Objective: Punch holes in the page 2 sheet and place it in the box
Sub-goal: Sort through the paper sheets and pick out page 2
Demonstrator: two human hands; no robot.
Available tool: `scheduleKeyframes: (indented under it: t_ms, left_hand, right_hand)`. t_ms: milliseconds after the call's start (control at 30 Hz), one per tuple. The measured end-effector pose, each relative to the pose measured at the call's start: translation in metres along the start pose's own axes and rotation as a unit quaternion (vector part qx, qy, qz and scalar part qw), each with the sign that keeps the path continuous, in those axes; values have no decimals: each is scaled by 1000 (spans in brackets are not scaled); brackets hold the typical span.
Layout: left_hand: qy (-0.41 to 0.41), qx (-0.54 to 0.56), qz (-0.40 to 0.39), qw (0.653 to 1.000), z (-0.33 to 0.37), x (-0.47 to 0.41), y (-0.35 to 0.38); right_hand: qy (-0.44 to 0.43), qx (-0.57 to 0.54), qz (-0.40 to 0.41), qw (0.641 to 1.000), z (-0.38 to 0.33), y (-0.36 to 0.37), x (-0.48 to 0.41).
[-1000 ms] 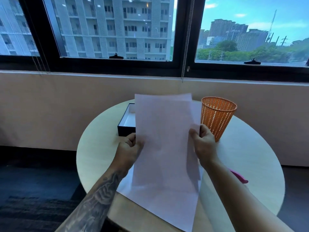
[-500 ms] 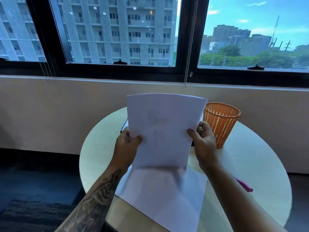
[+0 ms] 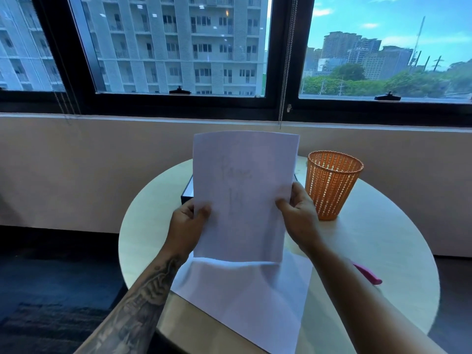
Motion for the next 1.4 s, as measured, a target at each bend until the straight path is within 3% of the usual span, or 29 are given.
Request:
scheduleKeyframes:
  t_ms: [133,267,367,567,700,1100,1400]
  left_hand:
    - [5,-20,81,997,-2,-15,-27]
    - [10,-17,185,983,-4,-28,-69]
    - [0,0,223,975,-9,-34,-88]
    - [-3,23,229,973,-15,-31,-83]
    - [8,10,228,973,-16,-31,-79]
    - [44,25,241,969,-6,-34,-86]
    - [35,-1,281,959,-9,-29,-100]
  right_hand:
    - [70,140,-39,987,36,-9,4]
    - [84,424,-206,878,70,-20,23]
    - [15,485,-268,833,59,-11,37]
    - [-101,486,-365,788,29,38,79]
    - [-120,525,-400,741,34,56,102]
    - [-90,532,-318,779,53,38,81]
    - [-163,524,-229,804,42,27,77]
Point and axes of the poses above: each hand's wrist, its own x-axis away from the middle knuckle, its own y-axis out of the palm, z = x × y, the point moved 3 cm from there along -x, towards the middle knuckle, and after that the axes turned 5 degrees about x, right-handed, at the moved point
